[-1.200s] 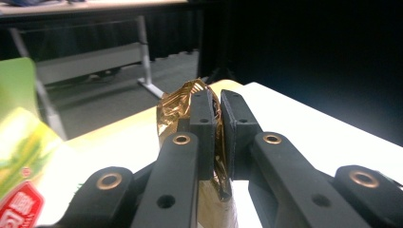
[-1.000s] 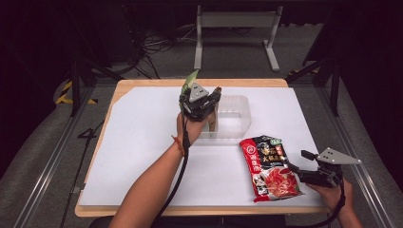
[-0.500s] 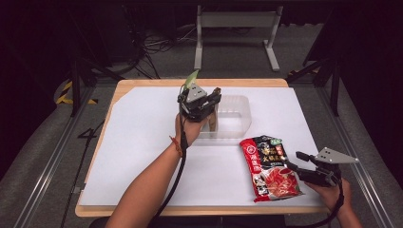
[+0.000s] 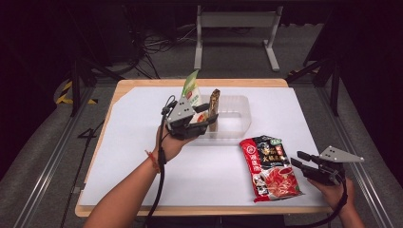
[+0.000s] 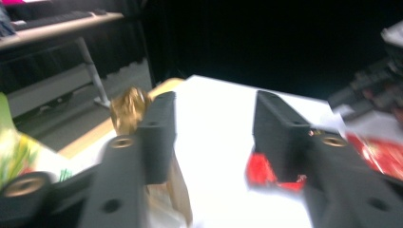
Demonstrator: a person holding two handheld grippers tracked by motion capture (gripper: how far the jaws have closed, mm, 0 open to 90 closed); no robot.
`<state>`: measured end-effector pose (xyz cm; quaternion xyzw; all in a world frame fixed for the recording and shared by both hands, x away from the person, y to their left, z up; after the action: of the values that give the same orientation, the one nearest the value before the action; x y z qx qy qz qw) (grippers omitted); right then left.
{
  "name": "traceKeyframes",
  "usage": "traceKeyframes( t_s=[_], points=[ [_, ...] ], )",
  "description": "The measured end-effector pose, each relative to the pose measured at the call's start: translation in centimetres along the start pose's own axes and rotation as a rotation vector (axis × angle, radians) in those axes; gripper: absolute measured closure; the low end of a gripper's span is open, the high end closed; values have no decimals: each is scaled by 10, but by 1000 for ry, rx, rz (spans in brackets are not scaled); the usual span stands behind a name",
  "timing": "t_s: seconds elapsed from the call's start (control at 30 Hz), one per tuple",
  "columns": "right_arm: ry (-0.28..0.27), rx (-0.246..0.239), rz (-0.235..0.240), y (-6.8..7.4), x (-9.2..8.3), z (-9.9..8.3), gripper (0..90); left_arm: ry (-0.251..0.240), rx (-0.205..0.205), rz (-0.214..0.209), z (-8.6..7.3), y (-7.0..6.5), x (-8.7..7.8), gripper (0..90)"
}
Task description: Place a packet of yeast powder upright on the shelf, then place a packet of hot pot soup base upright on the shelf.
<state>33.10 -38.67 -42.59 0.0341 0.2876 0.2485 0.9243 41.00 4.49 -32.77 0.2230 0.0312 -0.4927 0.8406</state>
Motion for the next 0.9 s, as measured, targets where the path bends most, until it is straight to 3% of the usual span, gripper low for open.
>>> traceKeyframes(
  t_s=[0.03, 0.07, 0.13, 0.23, 0.33, 0.4, 0.47, 0.53, 0.57, 0.6, 0.67, 0.73, 0.83, 0.9],
  points=[
    [3, -4, -4, -1, 0, 0, 651, 0, 0, 0, 0, 0, 0, 443],
    [9, -3, -4, -1, 0, 0, 675, 26, 33, -17, -7, -5, -13, 416],
    [16, -2, 2, -2, 0, 0, 722, 46, 53, -24, -12, -8, -21, 381],
    [30, -22, 0, -1, 0, 0, 739, 90, 79, -30, -30, -16, -41, 345],
    [38, -32, 1, 0, 0, -1, 757, 145, 66, -19, -47, -18, -50, 310],
    [43, -39, 0, 1, 0, -2, 753, 235, 73, 1, -62, -18, -56, 309],
    [49, -44, 1, 2, 0, -1, 751, 244, 58, -8, -69, -17, -59, 294],
    [53, -56, -1, 4, 0, -1, 754, 271, 20, -12, -91, -15, -68, 293],
    [53, -56, -1, 4, 0, -1, 754, 271, 20, -12, -91, -15, -68, 282],
    [54, -59, -2, 5, 0, -1, 763, 287, 6, -5, -101, -15, -73, 282],
    [70, -69, -10, 5, -1, -2, 784, 320, 22, 16, -112, -16, -79, 232],
    [88, -79, -9, 4, 0, -3, 790, 320, -1, 14, -121, -17, -86, 221],
    [146, -145, 4, 6, 4, -8, 820, 315, -12, 36, -133, -22, -97, 225],
    [147, -147, 4, 6, 5, -8, 827, 310, -27, 44, -136, -23, -99, 229]
  ],
)
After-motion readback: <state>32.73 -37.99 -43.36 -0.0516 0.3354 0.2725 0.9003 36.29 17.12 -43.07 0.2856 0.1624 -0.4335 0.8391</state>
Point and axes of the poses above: each handheld gripper's, and its own axes: x roughly forward along the jaws, z roughly out of its top, y roughly to its left, the point moved 2 cm from there along x, roughly forward along the jaws, and after that the axes turned 15 degrees about x, right-handed, at the moved point
